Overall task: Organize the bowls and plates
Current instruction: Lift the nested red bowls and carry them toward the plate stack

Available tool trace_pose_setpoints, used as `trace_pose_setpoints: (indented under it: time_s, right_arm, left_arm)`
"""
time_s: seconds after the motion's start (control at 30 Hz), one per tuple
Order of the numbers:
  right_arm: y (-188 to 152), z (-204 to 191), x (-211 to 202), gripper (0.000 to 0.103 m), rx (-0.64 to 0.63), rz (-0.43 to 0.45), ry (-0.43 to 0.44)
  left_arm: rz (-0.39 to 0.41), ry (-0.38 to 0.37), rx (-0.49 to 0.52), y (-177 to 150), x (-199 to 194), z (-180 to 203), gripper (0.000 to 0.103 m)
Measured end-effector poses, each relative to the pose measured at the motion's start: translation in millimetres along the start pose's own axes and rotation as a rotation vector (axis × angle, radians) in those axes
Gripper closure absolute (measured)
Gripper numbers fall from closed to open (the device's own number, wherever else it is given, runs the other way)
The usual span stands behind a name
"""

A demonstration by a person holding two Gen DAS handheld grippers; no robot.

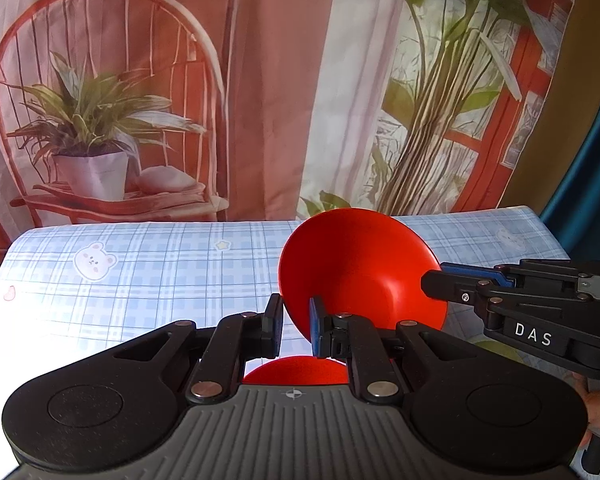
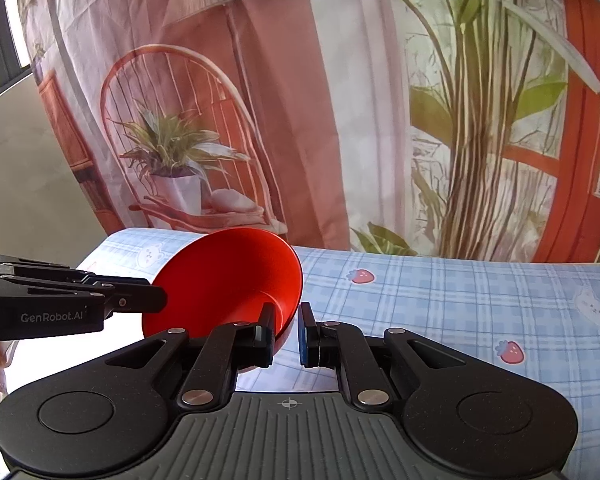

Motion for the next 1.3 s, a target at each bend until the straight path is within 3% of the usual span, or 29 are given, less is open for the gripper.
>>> trace_pose_setpoints:
  time_s: [0.4, 1.3]
  right_arm:
    - [-17, -26, -17, 0.093, -0.030, 0.008, 0.008]
    - [-40, -55, -2, 0.093, -0.082, -0.051, 0.002]
  left_arm:
    - [0.017, 0.018, -0.013, -23, -24, -5, 0.088]
    - [-0.023, 0.005, -0.069, -63, -17, -24, 0.088]
Point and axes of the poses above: each gripper's, at about its wrist camera, not at the fingertips, and x roughly the way its jaws point, z to its right, y to its top, the point moved 10 cm from there along x, roughly the way its jaws point, and after that the axes turned 15 degrees about -z, right-handed, at the moved point
